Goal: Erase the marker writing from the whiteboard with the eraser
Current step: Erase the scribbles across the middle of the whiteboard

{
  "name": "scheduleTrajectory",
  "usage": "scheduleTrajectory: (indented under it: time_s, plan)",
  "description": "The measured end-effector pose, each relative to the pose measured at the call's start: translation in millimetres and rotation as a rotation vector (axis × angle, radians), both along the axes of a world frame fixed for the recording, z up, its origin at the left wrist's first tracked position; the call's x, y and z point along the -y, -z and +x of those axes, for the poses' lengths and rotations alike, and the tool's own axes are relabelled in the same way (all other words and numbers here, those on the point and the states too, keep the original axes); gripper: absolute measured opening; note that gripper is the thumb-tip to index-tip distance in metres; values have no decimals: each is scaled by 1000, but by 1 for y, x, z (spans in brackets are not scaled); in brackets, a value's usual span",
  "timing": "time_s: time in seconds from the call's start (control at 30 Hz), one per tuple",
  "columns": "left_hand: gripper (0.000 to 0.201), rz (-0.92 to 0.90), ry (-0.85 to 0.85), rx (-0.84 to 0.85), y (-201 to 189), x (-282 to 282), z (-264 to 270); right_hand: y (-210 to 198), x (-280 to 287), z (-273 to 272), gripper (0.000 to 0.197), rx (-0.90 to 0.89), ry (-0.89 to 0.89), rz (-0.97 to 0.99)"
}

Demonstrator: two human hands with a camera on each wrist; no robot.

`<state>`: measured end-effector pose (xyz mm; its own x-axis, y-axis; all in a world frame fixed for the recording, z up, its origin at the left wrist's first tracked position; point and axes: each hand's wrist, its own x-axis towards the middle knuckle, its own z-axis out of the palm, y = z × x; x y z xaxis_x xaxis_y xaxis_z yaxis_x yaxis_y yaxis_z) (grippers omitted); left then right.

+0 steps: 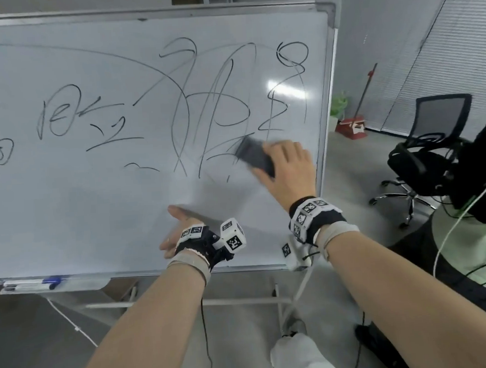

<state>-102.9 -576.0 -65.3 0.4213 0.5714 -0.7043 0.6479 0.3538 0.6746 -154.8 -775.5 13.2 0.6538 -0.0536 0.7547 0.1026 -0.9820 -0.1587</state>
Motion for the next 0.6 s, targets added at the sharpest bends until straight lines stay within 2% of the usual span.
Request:
scheduleTrajectory:
  time_s: [0.07, 0.1, 0.2, 0.33, 0.43, 0.47, 0.53, 0.6]
  plan:
    - [116, -16, -77, 50, -12, 1, -4, -14, 25, -2, 50, 102, 164, 164]
    - [116, -16, -53, 62, -14, 2, -5, -21, 35, -2, 51, 135, 213, 223]
    - [111, 37, -11, 49, -19, 2, -12, -26, 40, 0, 52, 174, 234, 274]
    - [115, 1, 35, 40, -23, -13, -14, -8, -5, 10, 49, 99, 43, 255]
    - [139, 3, 177, 84, 25, -32, 6, 16, -48, 21, 47, -25, -141, 122]
    - [140, 13, 249, 105, 32, -39, 6, 24, -62, 25, 48, -62, -192, 88]
    - [127, 35, 429, 51, 10, -51, -11, 39, -87, 32, 50, -135, -258, 43]
    - [102, 108, 594, -2, -23, -67, -26, 46, -108, 40, 50, -180, -296, 13]
